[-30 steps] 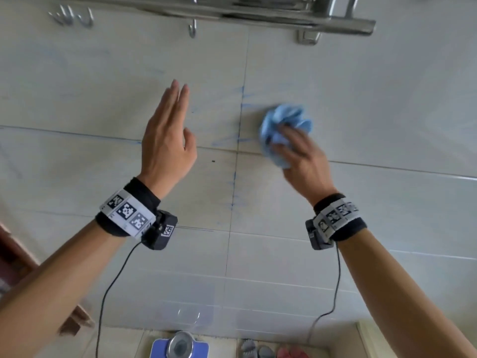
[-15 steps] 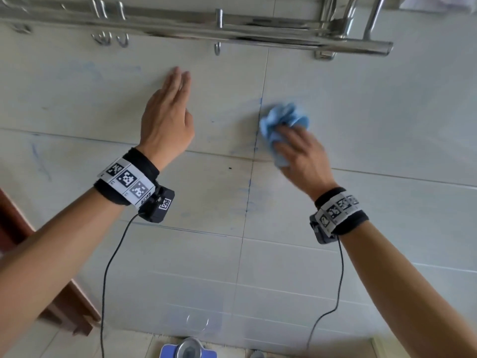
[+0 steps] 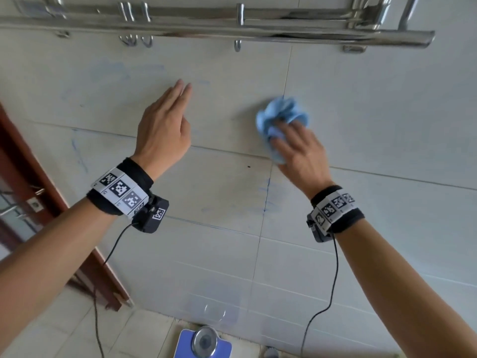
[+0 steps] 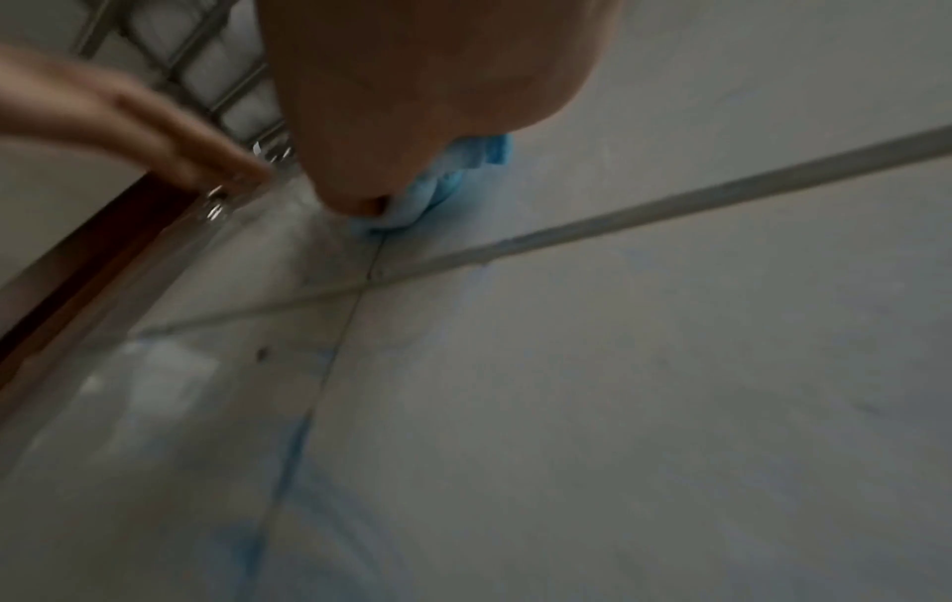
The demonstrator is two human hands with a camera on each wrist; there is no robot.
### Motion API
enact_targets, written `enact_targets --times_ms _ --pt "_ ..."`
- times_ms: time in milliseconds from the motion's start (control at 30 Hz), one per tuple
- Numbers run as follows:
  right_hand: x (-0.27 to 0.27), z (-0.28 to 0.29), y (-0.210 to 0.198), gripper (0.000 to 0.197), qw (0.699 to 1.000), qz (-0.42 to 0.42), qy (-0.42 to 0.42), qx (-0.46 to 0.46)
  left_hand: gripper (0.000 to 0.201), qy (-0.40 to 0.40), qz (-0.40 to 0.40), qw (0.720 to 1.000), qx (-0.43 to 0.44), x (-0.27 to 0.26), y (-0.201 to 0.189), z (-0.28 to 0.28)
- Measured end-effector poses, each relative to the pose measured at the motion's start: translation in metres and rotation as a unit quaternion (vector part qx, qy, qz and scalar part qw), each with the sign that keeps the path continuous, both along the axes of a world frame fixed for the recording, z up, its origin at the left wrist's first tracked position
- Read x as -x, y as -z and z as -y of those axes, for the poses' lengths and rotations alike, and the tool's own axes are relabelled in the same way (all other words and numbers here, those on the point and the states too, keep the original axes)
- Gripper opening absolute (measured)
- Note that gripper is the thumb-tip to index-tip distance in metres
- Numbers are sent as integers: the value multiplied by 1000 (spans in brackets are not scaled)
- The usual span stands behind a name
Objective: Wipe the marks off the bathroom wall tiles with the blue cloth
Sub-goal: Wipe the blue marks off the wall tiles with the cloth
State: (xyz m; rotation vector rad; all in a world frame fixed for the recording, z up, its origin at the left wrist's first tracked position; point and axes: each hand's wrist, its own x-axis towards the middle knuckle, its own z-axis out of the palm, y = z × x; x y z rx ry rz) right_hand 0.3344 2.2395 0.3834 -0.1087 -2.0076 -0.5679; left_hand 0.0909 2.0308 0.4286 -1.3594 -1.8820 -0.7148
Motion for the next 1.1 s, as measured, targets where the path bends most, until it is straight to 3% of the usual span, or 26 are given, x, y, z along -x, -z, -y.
enact_targets --times_ms 100,167,233,300,400,500,633,767,867,967,1100 --pt "11 4 -24 15 990 -121 31 66 65 -19 19 1000 6 13 6 15" --pt "23 10 -22 15 985 -144 34 93 66 -21 32 999 4 22 12 22" --pt "38 19 -6 24 989 -104 20 108 66 -18 38 999 3 32 17 27" --pt "56 36 17 34 995 -5 -4 95 66 -8 30 1000 1 45 20 31" --pt "88 68 34 24 992 53 -27 115 65 18 15 1000 -17 65 19 39" --pt "131 101 23 17 988 -33 -45 147 65 42 7 999 -32 95 10 55" --pt "191 140 -16 13 982 -144 -47 116 65 51 11 998 -45 153 -2 90" --pt "211 134 -35 20 928 -309 5 209 65 16 29 998 -57 219 -14 127" --pt "226 133 -37 18 898 -348 54 262 67 -30 70 996 -40 267 -18 149" --pt "253 142 -40 17 910 -329 59 247 70 -57 87 994 -28 302 -27 156" --pt "306 158 -40 23 958 -209 30 194 71 -62 36 997 -10 329 -44 153"
